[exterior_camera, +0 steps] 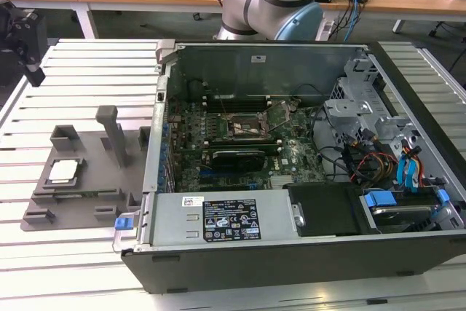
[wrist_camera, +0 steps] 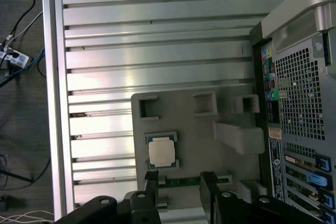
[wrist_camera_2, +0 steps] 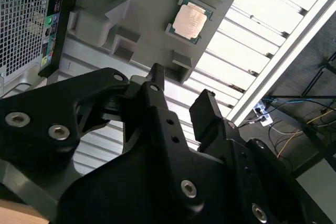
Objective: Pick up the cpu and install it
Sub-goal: 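Pick up the cpu and move it towards the insertion slot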
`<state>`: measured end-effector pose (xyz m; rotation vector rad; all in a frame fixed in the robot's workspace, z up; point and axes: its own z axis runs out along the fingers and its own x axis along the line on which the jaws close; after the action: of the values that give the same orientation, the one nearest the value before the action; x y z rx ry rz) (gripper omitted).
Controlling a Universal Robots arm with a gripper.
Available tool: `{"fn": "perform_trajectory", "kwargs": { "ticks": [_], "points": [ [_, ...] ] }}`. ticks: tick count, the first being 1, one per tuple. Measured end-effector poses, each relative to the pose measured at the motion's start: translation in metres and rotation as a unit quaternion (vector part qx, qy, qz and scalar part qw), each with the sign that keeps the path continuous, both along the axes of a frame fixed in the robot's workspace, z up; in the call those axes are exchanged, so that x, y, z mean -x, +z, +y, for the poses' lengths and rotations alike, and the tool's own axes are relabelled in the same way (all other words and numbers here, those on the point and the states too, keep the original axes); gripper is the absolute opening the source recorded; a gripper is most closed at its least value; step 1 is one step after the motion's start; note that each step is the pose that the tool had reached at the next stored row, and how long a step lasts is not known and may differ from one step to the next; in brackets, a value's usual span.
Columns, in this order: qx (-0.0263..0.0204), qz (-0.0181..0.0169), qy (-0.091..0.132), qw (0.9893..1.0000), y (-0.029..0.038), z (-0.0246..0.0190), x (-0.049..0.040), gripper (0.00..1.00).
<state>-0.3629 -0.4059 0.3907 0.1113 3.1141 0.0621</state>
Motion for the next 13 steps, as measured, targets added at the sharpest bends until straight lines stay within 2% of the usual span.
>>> {"fn": "perform_trajectory", "kwargs": {
  "ticks": [1,2,5,13],
  "points": [
    [0.0000,0.0000,0.000,1.0000,0.0000,0.0000,0.0000,0.48],
    [0.0000,0.0000,0.000,1.0000,0.0000,0.0000,0.0000,0.55],
    [0.0000,-0.0001,0.000,1.0000,-0.0008,0.0000,-0.0001,0.55],
    [0.0000,0.0000,0.000,1.0000,-0.0109,0.0000,0.0000,0.55]
  ]
}}
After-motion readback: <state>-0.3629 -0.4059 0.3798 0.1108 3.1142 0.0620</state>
